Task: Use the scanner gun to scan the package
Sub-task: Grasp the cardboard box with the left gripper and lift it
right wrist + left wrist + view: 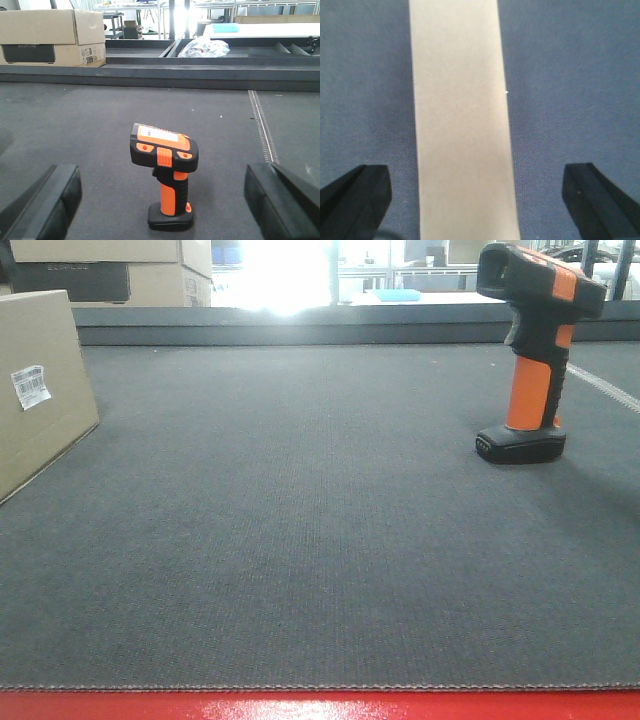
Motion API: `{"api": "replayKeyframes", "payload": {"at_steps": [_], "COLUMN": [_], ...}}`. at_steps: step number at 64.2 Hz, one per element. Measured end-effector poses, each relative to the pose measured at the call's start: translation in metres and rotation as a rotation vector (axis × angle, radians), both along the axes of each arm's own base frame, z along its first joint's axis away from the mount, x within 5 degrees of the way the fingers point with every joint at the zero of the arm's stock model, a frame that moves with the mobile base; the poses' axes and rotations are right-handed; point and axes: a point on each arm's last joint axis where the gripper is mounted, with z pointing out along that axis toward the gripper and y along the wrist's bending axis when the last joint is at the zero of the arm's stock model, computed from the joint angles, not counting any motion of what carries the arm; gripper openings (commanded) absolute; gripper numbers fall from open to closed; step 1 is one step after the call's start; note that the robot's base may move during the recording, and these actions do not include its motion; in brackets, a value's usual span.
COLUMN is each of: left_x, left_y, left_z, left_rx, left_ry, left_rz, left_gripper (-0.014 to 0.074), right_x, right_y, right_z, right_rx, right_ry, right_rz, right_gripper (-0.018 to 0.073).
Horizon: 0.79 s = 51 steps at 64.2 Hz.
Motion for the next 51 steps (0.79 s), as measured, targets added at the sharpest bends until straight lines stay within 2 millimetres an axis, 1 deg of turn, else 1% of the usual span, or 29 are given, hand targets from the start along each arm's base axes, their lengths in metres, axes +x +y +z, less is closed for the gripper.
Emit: {"api": "replayKeyframes", "payload": {"at_steps": [7,12,21,26,29,32,35,38,42,44,45,51], "left_x": [0.011,0.016,0.021,0.022,0.022,0.022,0.022,0.022,0.022,0.022,0.022,0.022], "left_y": [0.001,0.002,0.003,0.003,0.003,0.003,0.003,0.003,0.004,0.004,0.004,0.005], "left_z": [-0.017,-0.025,-0.033,-0.035,-0.035,-0.035,-0.035,-0.035,-0.035,-0.035,-0.035,-0.035], "left_rx": [0.011,0.021,0.029,0.029,0.029,0.030,0.032,0.034,0.043,0.048,0.050,0.056], "left_ry": [0.038,0.050,0.066,0.071,0.069,0.069,0.069,0.069,0.070,0.070,0.070,0.070], "left_rz": [0.000,-0.001,-0.001,-0.001,-0.001,-0.001,-0.001,-0.001,-0.003,-0.004,-0.004,-0.004], "left_gripper": [0.0601,0.0601,0.0598,0.0565,0.0497,0.0404,0.0289,0.0146,0.0001,-0.0086,-0.0110,-0.0111], "right_x": [0.000,0.000,0.000,0.000,0.000,0.000,0.000,0.000,0.000,0.000,0.000,0.000], "right_y": [0.000,0.000,0.000,0.000,0.000,0.000,0.000,0.000,0.000,0.000,0.000,0.000], "right_z": [0.000,0.000,0.000,0.000,0.000,0.000,0.000,0.000,0.000,0.000,0.000,0.000], "right_rx": [0.000,0.000,0.000,0.000,0.000,0.000,0.000,0.000,0.000,0.000,0.000,0.000], "right_ry": [0.000,0.000,0.000,0.000,0.000,0.000,0.000,0.000,0.000,0.000,0.000,0.000], "right_rz": [0.000,0.000,0.000,0.000,0.000,0.000,0.000,0.000,0.000,0.000,0.000,0.000], "right_gripper": [0.0568,0.0568,0.0568,0.0568,0.0568,0.0568,0.0568,0.0568,0.0568,0.0568,0.0568,0.0568]}}
